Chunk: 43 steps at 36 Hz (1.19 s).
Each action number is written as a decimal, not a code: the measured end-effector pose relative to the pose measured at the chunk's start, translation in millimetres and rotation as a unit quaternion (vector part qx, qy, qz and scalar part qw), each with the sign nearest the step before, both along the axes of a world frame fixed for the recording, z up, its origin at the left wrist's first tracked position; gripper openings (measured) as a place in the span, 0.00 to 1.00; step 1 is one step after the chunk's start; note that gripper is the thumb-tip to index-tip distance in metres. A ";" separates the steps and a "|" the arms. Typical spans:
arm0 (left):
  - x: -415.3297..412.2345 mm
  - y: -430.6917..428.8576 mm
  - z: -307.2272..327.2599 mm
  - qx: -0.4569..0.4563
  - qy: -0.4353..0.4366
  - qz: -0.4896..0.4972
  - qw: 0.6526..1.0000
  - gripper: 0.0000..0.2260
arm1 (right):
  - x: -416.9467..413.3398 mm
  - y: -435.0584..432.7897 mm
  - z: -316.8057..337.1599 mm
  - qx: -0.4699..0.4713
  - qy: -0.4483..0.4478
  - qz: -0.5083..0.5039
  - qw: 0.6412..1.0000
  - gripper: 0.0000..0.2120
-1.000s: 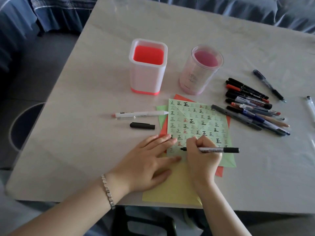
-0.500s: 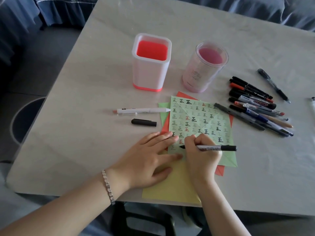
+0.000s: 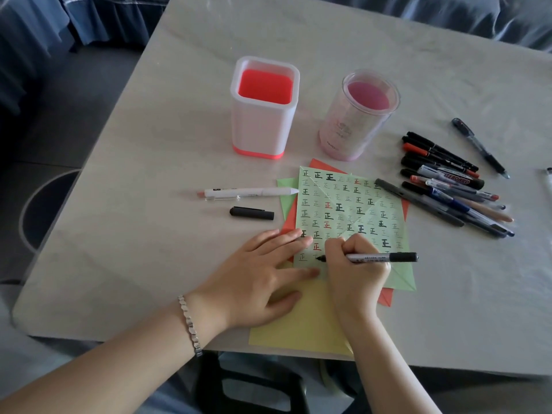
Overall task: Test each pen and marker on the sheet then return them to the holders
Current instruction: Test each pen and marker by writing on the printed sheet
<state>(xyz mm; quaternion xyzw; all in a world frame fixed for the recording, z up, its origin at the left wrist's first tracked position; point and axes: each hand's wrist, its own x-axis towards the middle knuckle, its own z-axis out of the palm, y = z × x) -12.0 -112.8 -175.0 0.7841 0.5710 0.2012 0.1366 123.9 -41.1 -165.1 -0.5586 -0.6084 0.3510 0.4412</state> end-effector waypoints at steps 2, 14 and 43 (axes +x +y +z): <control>-0.2 -0.2 0.5 -0.005 0.001 -0.001 1.000 0.16 | 0.5 -0.6 0.6 -0.006 0.009 -0.002 1.000 0.19; 0.0 0.8 1.3 -0.007 0.002 -0.001 1.000 0.16 | -0.4 -0.2 1.6 -0.013 0.011 -0.014 1.000 0.17; -0.9 1.0 -0.1 -0.002 0.008 -0.005 1.000 0.16 | -0.8 -0.7 1.7 -0.022 -0.001 -0.027 0.999 0.18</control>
